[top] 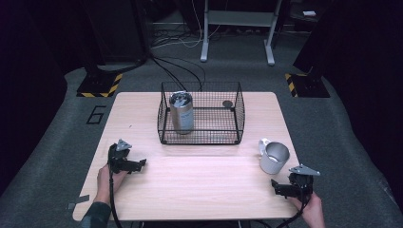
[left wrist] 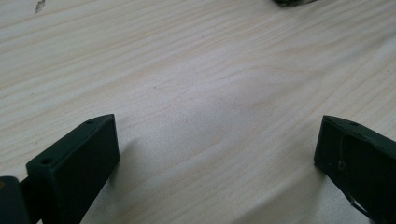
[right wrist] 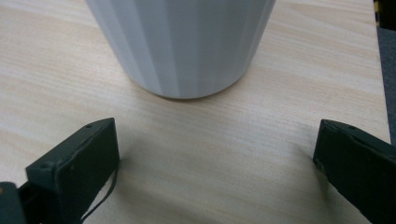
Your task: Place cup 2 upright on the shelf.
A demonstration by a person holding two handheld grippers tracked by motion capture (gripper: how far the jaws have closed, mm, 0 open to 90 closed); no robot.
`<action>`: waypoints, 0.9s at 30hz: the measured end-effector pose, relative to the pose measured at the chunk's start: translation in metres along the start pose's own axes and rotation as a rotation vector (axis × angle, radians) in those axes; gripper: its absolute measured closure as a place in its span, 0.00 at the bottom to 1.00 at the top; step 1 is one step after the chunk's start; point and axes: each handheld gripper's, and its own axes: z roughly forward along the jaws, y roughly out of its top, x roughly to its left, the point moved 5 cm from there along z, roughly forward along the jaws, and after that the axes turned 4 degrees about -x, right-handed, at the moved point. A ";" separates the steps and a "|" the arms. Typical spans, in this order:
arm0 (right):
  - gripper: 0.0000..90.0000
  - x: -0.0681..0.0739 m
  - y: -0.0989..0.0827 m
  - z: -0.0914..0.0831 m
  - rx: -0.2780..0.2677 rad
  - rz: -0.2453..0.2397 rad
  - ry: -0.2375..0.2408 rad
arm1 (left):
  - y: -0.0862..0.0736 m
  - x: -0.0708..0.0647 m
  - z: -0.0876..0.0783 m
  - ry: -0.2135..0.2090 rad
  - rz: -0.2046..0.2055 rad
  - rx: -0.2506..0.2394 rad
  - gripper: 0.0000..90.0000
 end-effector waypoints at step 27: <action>0.00 0.006 0.025 -0.025 -0.081 0.017 0.094 | 0.008 0.015 0.010 -0.037 0.036 0.002 0.00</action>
